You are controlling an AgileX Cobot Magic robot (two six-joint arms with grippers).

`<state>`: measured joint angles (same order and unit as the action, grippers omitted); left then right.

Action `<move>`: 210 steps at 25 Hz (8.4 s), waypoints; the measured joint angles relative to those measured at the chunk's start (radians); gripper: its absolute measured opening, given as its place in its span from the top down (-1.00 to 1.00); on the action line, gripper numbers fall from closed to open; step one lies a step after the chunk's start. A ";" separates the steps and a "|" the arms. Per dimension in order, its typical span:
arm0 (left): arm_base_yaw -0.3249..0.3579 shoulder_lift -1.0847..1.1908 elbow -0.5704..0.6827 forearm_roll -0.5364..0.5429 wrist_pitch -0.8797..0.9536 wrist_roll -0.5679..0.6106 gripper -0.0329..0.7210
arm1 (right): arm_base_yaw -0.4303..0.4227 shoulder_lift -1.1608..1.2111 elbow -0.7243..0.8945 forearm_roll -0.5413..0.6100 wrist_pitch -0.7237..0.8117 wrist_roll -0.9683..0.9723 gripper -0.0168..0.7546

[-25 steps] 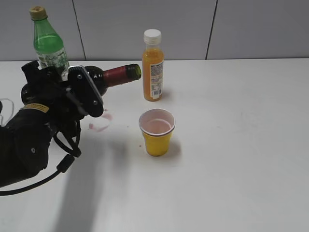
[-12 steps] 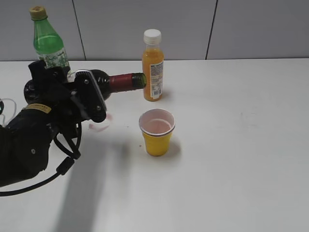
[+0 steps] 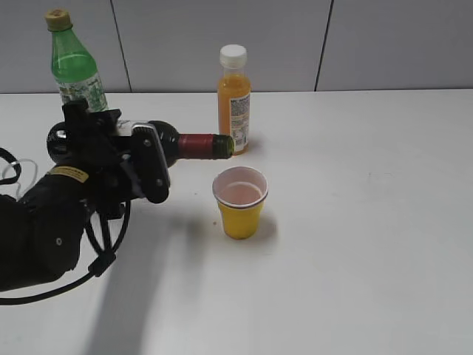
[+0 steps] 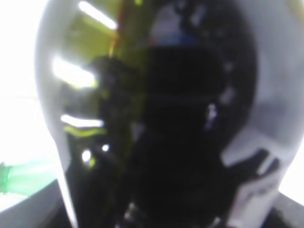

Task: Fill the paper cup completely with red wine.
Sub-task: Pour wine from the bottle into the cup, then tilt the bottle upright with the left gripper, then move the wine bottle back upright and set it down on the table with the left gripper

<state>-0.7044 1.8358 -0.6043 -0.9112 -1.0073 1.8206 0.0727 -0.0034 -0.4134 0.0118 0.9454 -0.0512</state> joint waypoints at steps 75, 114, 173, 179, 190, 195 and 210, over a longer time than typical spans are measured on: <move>0.000 0.072 -0.075 -0.028 -0.124 0.346 -0.55 | 0.000 0.000 0.000 0.000 0.001 0.001 -0.56; 0.000 0.086 -0.077 -0.013 -0.122 0.083 -0.55 | 0.000 0.000 0.000 0.000 0.001 0.000 -0.56; 0.367 0.279 -0.249 1.068 0.027 -1.821 -0.55 | 0.000 0.000 0.000 0.000 0.001 0.001 -0.56; 0.367 0.287 -0.249 1.066 0.027 -1.821 -0.55 | 0.000 0.000 0.000 0.000 0.001 0.000 -0.56; 0.367 0.296 -0.249 1.066 0.029 -1.821 -0.55 | 0.000 0.000 0.000 0.000 0.001 0.000 -0.56; 0.367 0.298 -0.249 1.066 0.058 -1.821 -0.55 | 0.000 0.000 0.000 0.000 0.001 0.001 -0.56; 0.367 0.298 -0.260 1.073 -0.008 -1.821 -0.68 | 0.000 0.000 0.000 0.000 0.001 0.000 -0.56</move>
<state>-0.3373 2.1340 -0.8639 0.1619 -1.0157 0.0000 0.0727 -0.0034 -0.4134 0.0118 0.9460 -0.0511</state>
